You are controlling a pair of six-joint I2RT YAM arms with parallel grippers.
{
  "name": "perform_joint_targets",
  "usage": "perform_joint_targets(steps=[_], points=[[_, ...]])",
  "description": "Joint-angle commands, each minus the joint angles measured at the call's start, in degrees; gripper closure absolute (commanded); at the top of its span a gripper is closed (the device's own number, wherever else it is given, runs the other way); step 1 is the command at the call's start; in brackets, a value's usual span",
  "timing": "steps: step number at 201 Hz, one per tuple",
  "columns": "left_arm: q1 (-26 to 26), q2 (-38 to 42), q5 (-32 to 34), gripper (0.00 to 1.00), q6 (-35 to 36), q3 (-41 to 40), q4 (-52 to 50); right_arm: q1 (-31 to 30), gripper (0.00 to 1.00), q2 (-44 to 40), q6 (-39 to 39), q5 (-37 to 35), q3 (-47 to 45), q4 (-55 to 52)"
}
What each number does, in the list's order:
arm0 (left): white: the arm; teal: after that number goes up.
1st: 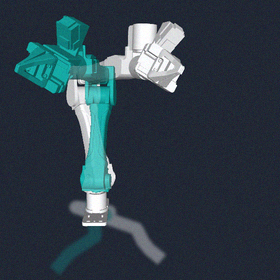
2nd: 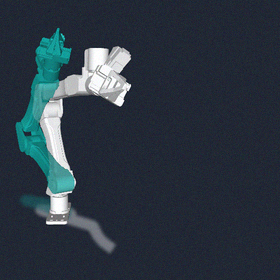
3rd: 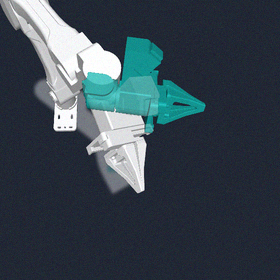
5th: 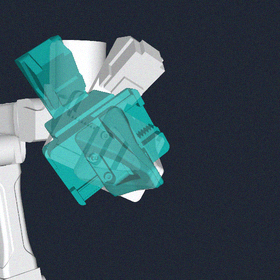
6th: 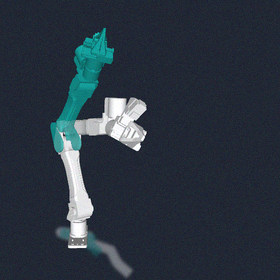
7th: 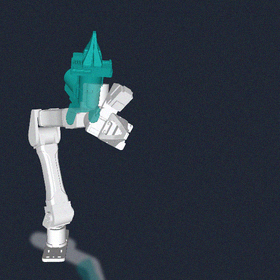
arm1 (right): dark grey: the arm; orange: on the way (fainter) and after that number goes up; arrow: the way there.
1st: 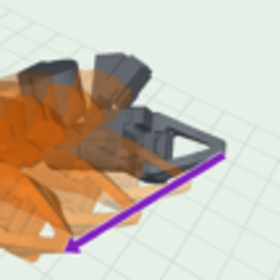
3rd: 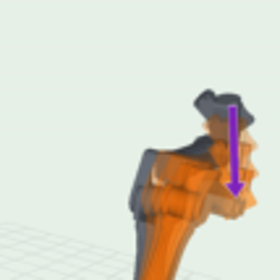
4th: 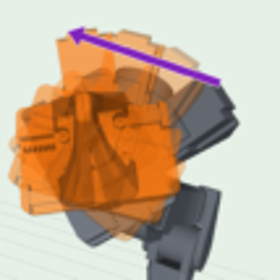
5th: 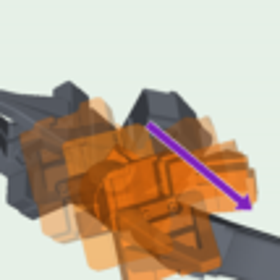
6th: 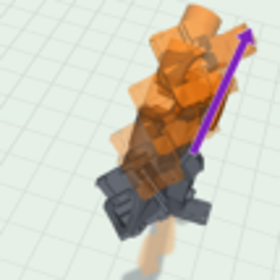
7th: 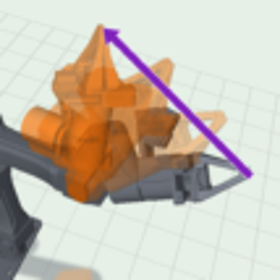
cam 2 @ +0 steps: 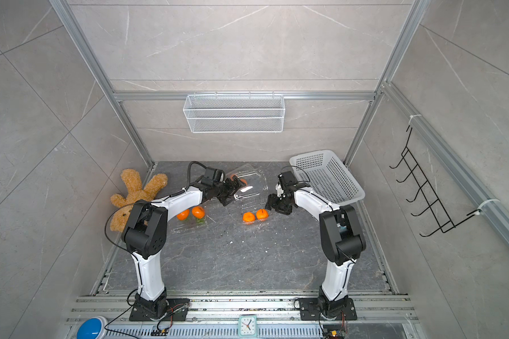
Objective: Take oranges out of containers
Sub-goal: Open the packing box at the center of the board, then pick up the orange from the packing box.
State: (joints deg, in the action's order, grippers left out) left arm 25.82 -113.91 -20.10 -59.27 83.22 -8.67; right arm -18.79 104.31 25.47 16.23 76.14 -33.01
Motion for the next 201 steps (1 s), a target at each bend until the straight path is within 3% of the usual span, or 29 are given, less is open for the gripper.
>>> perform_joint_targets(steps=[1, 35, 65, 128, 189, 201], points=[[-0.47, 0.46, -1.49, 0.01, 6.83, 4.00, -6.12, -2.55, 0.34, -4.81, -2.06, -6.38, 1.84, -3.79], [-0.60, 3.20, 2.56, 0.01, 11.93, 4.63, -13.43, -7.61, 0.37, -3.09, -4.56, -11.72, 6.02, -7.25], [-0.60, 6.94, 3.80, 0.01, 13.75, 3.18, -15.37, -9.52, 0.46, 0.85, -4.88, -12.88, 9.27, -8.55], [-0.10, 16.95, 2.34, 0.00, 13.06, -7.90, -8.97, -11.17, 0.61, 8.86, -7.10, -16.21, 15.25, -12.53], [6.16, 21.67, 5.74, 0.01, 15.41, -13.17, -5.69, -11.84, 0.77, 12.74, -7.89, -17.46, 17.72, -13.09], [7.92, 22.07, 7.21, 0.01, 16.44, -13.09, -5.66, -11.99, 0.85, 13.15, -7.90, -17.46, 17.94, -13.02]])
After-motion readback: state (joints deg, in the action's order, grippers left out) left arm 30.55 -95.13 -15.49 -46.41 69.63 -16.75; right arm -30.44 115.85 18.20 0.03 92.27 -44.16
